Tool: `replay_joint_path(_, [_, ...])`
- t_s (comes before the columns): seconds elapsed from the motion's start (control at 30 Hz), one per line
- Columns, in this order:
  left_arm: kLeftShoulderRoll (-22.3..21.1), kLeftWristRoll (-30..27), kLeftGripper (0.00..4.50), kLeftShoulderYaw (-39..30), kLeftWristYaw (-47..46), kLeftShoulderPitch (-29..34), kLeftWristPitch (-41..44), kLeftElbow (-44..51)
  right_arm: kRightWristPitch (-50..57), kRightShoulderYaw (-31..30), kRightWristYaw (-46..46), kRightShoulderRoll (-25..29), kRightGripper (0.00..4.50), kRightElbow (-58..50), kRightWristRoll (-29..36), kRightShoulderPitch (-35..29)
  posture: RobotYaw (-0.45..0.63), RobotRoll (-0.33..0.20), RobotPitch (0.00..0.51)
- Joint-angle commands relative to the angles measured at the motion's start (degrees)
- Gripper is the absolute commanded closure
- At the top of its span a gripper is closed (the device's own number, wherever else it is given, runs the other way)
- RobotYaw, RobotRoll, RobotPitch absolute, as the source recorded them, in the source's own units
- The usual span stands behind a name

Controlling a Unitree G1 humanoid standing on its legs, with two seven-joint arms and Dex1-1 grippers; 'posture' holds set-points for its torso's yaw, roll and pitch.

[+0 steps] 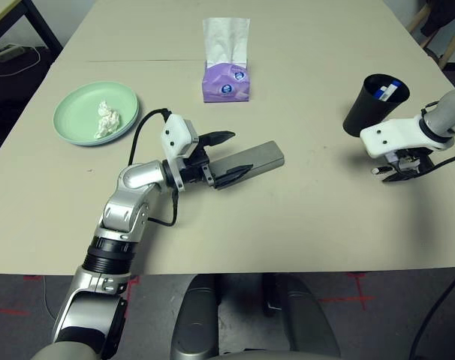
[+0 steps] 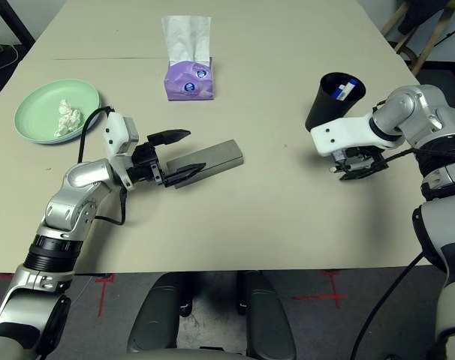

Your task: Organize and tidy the items on the table.

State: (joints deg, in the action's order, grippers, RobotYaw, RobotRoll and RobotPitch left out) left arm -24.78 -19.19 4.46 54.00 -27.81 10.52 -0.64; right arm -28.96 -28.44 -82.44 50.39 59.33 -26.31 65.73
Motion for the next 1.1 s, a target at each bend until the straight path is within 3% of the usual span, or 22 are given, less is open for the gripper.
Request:
replay_joint_path(0.03, [-0.1, -0.2, 0.0, 0.2, -0.2, 1.0, 0.4, 1.6, -0.9, -0.7, -0.9, 0.8, 0.19, 0.7, -1.7, -0.3, 0.17, 0.0, 0.261])
replay_joint_path(0.1, [-0.1, -0.2, 0.0, 0.1, -0.2, 1.0, 0.4, 1.5, -1.5, -0.8, -0.5, 1.0, 0.64, 0.9, -2.5, -0.4, 0.17, 0.0, 0.262])
replay_joint_path(0.4, [-0.4, -0.1, 0.0, 0.2, -0.2, 0.9, 0.4, 1.3, -3.2, -0.8, 0.9, 0.4, 4.05, 2.0, -4.2, -1.3, 0.17, 0.0, 0.264])
replay_joint_path(0.63, [-0.4, 0.4, 0.0, 0.3, 0.3, -0.7, -0.6, -0.9, -0.8, 1.6, -3.1, 0.1, 4.17, 1.7, -0.8, -0.6, 0.15, 0.0, 0.235])
replay_joint_path(0.77, [-0.2, 0.7, 0.0, 0.5, 0.8, -2.0, -1.5, -2.7, 6.6, 5.3, -9.7, -0.7, 4.17, -1.4, 6.5, 0.2, 0.14, 0.0, 0.217])
replay_joint_path(0.97, [0.1, 1.0, 0.0, 0.6, 1.5, -4.4, -2.9, -5.4, 28.8, 5.2, -10.1, 1.1, 4.17, -16.5, 25.3, -2.6, 0.13, 0.0, 0.197])
replay_joint_path(1.1, [-0.1, 1.1, 0.0, 0.5, 2.2, -5.2, -3.7, -6.9, 46.8, 12.3, -9.3, 0.2, 4.17, -27.3, 34.0, -5.2, 0.11, 0.0, 0.19])
